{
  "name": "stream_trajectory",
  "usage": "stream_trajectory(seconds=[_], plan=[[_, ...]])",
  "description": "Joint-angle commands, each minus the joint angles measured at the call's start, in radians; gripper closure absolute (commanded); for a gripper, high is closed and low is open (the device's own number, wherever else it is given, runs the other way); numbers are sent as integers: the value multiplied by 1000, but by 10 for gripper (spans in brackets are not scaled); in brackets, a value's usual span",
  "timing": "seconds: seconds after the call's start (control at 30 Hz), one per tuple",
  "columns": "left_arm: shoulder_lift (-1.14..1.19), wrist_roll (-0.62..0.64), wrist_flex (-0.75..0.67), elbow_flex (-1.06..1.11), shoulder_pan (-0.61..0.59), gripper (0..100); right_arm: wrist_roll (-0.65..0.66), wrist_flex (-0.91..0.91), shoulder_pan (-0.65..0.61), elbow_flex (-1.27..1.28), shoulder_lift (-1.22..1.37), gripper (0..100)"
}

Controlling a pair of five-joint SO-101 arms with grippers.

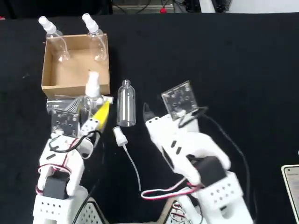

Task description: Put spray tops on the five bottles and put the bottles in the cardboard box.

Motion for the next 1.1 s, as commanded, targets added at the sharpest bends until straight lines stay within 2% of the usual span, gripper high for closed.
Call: stream_trajectory(seconds=[0.0, 0.1, 0.23, 0.4, 0.57, 0.67, 0.87, 1.07], plan=[[3, 8, -146, -96, -99, 923, 2, -138, 29, 105, -13, 941], [8, 8, -238, -105, -150, 923, 2, -193, 34, 162, -13, 981], [107, 5, -387, -120, -157, 923, 0, -269, 29, 239, -5, 961], [456, 5, -571, -269, -159, 923, 2, -327, 29, 295, -4, 956], [858, 0, -666, -469, -194, 923, 2, -325, 32, 300, -4, 956], [1014, 0, -726, -535, -225, 921, 8, -325, 34, 302, -5, 956], [1135, 0, -898, -519, -291, 920, 8, -325, 34, 302, -5, 956], [1143, 2, -1031, -430, -282, 920, 8, -325, 34, 302, -5, 956]])
